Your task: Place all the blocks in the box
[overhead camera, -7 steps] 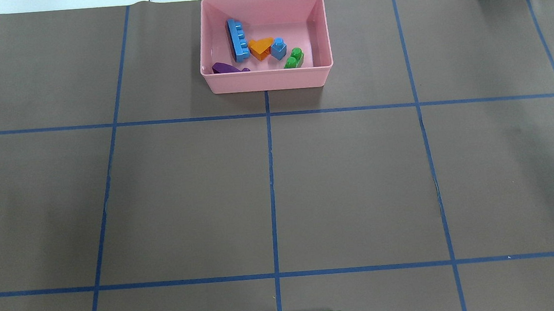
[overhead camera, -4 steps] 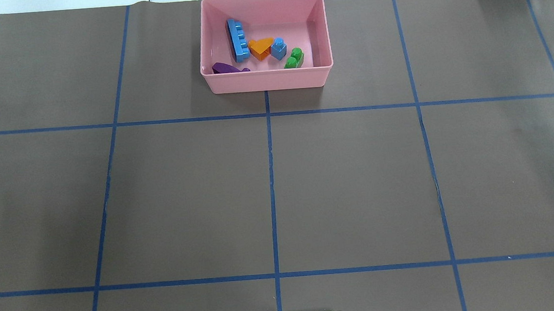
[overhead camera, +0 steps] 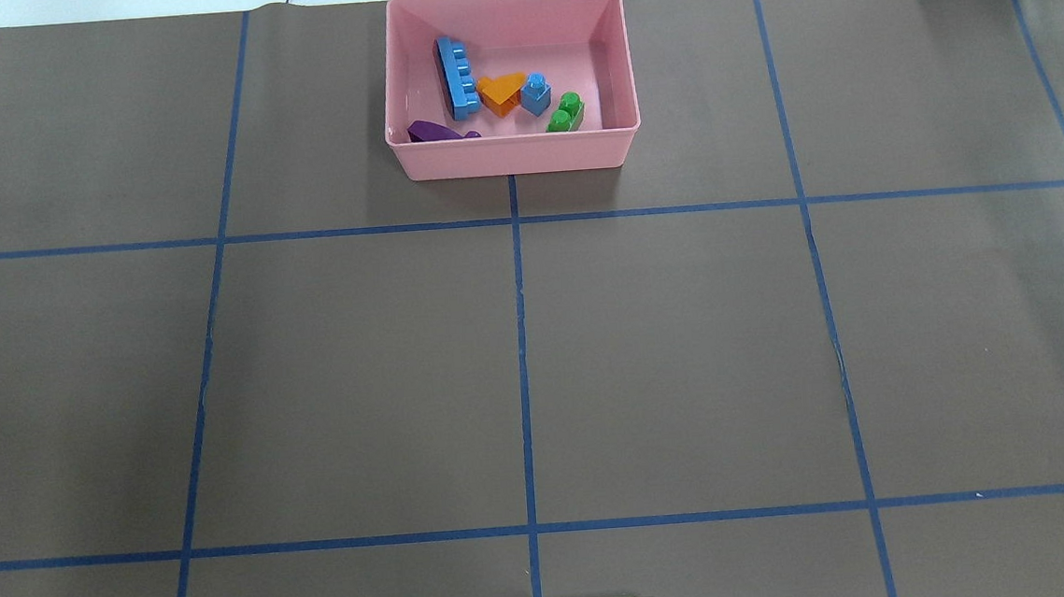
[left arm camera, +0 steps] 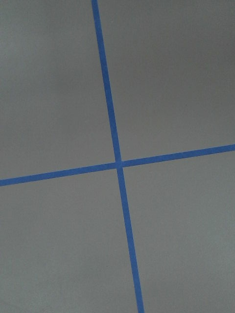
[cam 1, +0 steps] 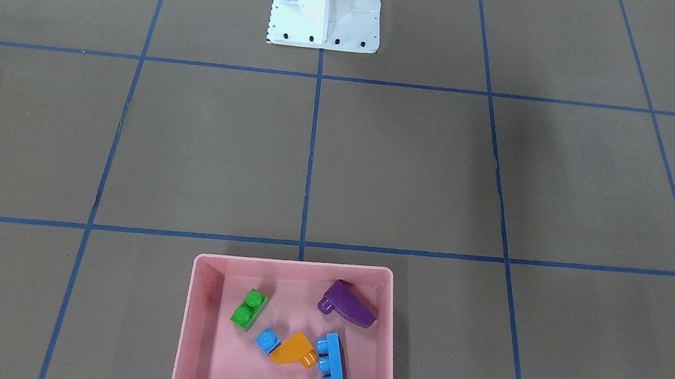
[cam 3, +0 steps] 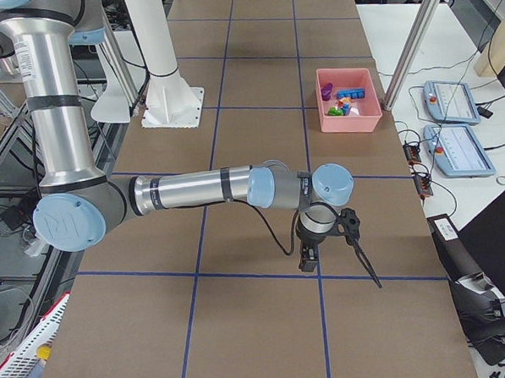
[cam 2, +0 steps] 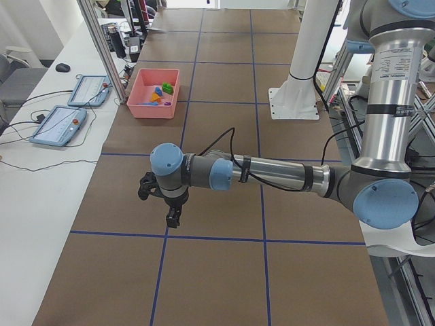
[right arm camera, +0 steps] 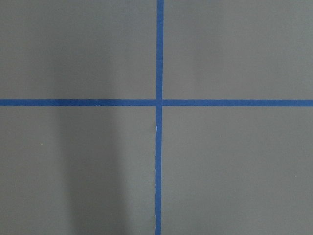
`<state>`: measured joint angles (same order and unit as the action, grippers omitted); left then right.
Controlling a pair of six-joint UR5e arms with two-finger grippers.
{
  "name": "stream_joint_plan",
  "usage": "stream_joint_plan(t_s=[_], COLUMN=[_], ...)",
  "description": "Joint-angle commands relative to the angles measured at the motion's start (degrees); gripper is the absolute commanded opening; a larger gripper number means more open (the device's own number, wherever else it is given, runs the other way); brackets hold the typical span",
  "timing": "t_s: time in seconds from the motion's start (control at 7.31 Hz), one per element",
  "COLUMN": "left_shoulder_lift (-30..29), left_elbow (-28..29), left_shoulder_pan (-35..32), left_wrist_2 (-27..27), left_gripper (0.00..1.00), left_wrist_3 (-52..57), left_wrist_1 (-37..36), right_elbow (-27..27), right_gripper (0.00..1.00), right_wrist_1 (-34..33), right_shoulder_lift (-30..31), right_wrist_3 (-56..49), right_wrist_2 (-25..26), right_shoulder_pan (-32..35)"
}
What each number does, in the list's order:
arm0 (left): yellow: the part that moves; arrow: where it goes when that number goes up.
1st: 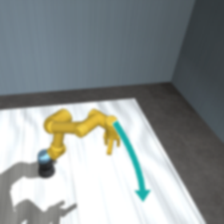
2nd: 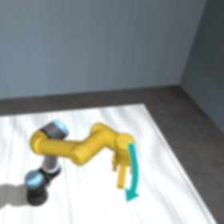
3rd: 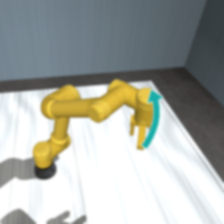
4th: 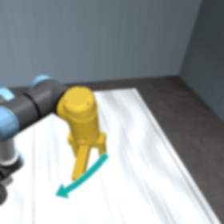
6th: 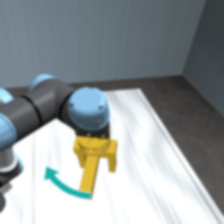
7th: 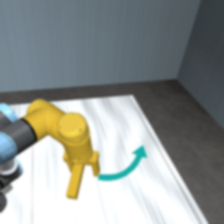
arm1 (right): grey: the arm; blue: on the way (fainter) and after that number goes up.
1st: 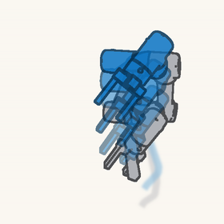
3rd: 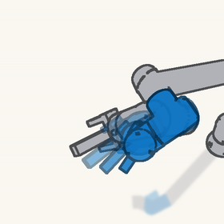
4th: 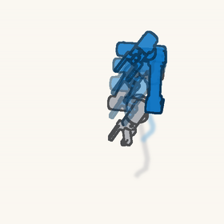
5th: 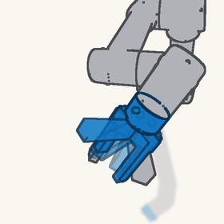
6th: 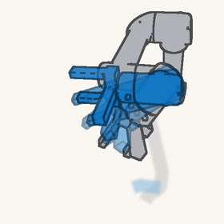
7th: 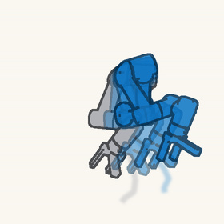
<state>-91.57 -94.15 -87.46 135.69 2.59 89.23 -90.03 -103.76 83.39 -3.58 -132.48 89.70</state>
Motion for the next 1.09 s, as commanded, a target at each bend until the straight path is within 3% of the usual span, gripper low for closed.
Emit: stream_joint_plan(t_s=[0.0, 0.27, 0.96], left_shoulder_lift=[2.09, 7.79, 7.90], left_elbow=[-1.28, -7.34, -4.91], left_shoulder_pan=[0.01, 0.18, 0.45], left_wrist_2=[-0.25, -2.87, -2.72], left_gripper=[1.00, 1.00, 1.00], left_wrist_3=[-0.05, -0.22, -0.22], left_wrist_1=[0.67, 0.86, 0.86], right_elbow=[0.47, 0.02, -1.64], right_gripper=[1.00, 1.00, 1.00], right_wrist_1=[0.22, 0.13, 0.22], right_shoulder_lift=[0.71, 1.94, 1.95], right_wrist_3=[-0.46, 0.33, -0.55], right_wrist_2=[0.20, -0.24, -0.15], right_shoulder_pan=[-0.05, -0.05, -0.05])
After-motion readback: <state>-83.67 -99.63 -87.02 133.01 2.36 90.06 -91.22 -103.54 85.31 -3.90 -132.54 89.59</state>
